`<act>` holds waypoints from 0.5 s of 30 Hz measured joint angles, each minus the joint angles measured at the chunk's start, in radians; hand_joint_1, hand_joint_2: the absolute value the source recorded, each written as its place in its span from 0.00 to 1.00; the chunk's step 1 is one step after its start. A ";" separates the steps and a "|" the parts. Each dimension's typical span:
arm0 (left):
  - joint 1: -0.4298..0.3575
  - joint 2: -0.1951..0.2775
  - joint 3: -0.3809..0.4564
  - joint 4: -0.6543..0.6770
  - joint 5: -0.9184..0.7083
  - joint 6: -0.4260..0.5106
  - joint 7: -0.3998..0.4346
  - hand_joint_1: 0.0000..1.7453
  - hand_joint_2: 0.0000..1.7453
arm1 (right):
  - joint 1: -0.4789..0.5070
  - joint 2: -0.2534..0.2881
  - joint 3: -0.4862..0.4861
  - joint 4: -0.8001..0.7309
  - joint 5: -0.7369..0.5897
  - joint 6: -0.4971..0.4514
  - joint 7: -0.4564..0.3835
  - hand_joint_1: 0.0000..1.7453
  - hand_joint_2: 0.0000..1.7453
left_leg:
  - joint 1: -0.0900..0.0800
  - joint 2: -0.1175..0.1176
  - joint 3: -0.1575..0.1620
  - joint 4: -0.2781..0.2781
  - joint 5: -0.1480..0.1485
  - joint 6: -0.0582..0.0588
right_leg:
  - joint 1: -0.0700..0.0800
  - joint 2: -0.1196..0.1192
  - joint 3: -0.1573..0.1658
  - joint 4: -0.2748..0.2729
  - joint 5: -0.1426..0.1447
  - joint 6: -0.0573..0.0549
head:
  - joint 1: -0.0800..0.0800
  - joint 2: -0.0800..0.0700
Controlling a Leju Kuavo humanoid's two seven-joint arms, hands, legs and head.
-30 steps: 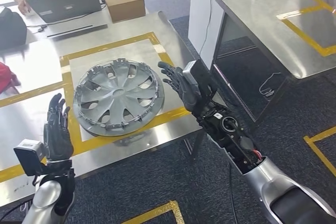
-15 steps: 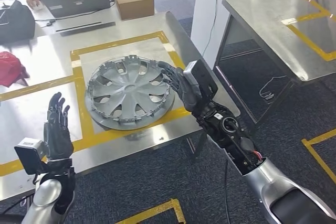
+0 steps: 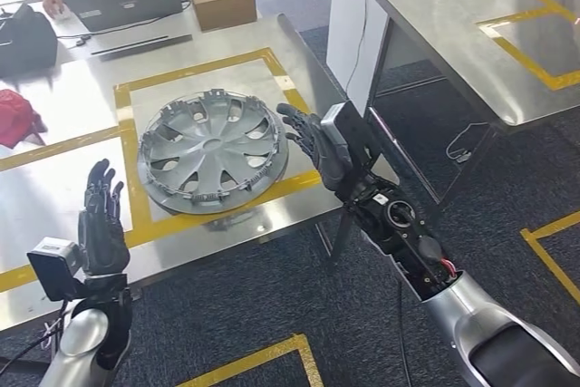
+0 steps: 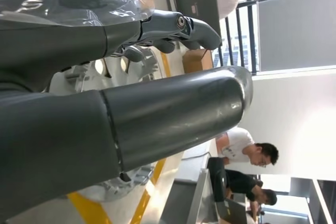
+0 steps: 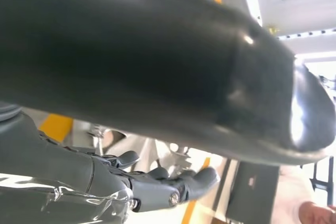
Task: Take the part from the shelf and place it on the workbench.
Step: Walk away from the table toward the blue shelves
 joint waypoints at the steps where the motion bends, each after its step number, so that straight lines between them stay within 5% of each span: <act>1: 0.001 0.000 0.000 0.000 0.000 0.000 0.000 0.00 0.00 | 0.002 0.000 0.001 0.000 0.000 0.000 0.000 0.00 0.00 | 0.003 0.000 -0.023 0.066 -0.031 -0.004 | 0.000 0.000 -0.010 0.000 0.007 0.000 | -0.007 0.000; 3: 0.003 0.000 0.000 0.000 0.000 0.000 0.000 0.00 0.00 | 0.005 0.000 0.001 0.000 0.000 0.000 0.000 0.00 0.00 | 0.007 0.000 -0.017 0.094 -0.038 -0.010 | -0.002 0.000 -0.028 0.002 0.019 0.005 | -0.015 0.000; 7: -0.004 -0.001 0.000 0.000 0.000 0.000 -0.004 0.00 0.00 | 0.007 0.000 0.000 -0.001 0.000 0.000 0.000 0.00 0.00 | 0.010 -0.001 0.148 -0.169 0.050 -0.004 | -0.003 0.001 -0.052 0.014 0.034 0.023 | -0.028 0.000; 11: -0.006 -0.002 0.000 0.001 0.002 -0.003 -0.008 0.00 0.00 | 0.010 -0.001 -0.002 -0.002 0.000 -0.001 0.001 0.00 0.00 | 0.004 -0.002 0.154 -0.202 0.070 0.027 | -0.004 0.002 -0.063 0.017 0.046 0.048 | -0.021 0.000; 13: -0.008 -0.003 0.000 0.002 0.002 -0.003 -0.010 0.00 0.00 | 0.011 -0.003 -0.003 -0.002 0.001 -0.001 0.002 0.00 0.00 | 0.006 0.002 0.144 -0.206 0.084 0.045 | -0.007 0.002 -0.084 0.067 -0.002 0.057 | -0.015 0.000; 15: -0.008 -0.004 0.000 0.002 0.002 -0.003 -0.010 0.00 0.00 | 0.013 -0.003 -0.004 -0.002 0.001 -0.001 0.002 0.00 0.00 | 0.005 0.004 0.127 -0.206 0.097 0.054 | -0.007 0.001 -0.128 0.201 -0.099 0.062 | -0.001 0.000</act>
